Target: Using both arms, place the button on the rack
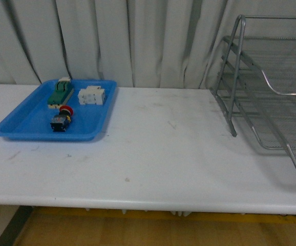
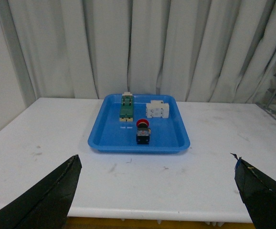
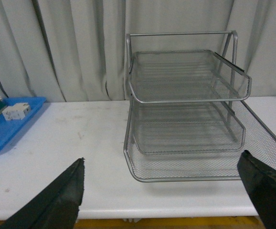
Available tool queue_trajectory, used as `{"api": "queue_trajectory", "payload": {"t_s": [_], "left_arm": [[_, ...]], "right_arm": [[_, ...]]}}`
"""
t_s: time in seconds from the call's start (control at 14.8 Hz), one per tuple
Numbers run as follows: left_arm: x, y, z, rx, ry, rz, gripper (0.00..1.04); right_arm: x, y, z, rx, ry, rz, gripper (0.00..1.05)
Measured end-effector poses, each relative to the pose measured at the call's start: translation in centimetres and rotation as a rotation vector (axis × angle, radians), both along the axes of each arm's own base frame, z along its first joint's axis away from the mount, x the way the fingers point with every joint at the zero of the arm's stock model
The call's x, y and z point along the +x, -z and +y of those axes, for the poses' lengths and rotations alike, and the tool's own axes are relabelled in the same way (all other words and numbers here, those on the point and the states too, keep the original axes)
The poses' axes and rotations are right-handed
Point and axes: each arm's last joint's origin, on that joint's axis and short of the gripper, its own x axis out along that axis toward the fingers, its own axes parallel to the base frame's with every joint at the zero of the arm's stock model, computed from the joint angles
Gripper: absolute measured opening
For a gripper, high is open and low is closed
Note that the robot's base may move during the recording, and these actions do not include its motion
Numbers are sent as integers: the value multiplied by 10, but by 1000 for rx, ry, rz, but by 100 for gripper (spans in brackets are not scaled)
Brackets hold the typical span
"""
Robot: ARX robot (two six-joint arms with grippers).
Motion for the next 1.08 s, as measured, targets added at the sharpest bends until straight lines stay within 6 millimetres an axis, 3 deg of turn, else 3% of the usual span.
{"api": "queue_trajectory", "payload": {"t_s": [0.07,0.13,0.2,0.27,0.34,0.54,0.81,1.08], "left_arm": [[0,0,0,0,0,0,98],[0,2,0,1,15,42,98],[0,0,1,-27,116,265,98],[11,-15,-3,-68,226,384,98],[25,-33,-11,-67,307,339,98],[61,-60,-34,-58,413,252,98],[178,-56,-74,-60,438,356,98],[297,-21,-94,9,327,579,98]], "right_arm": [[0,0,0,0,0,0,100],[0,0,0,0,0,0,97],[0,0,0,0,0,-1,98],[0,0,0,0,0,-1,98],[0,0,0,0,0,-1,98],[0,0,0,0,0,-1,98],[0,0,0,0,0,-1,98],[0,0,0,0,0,-1,98]]}}
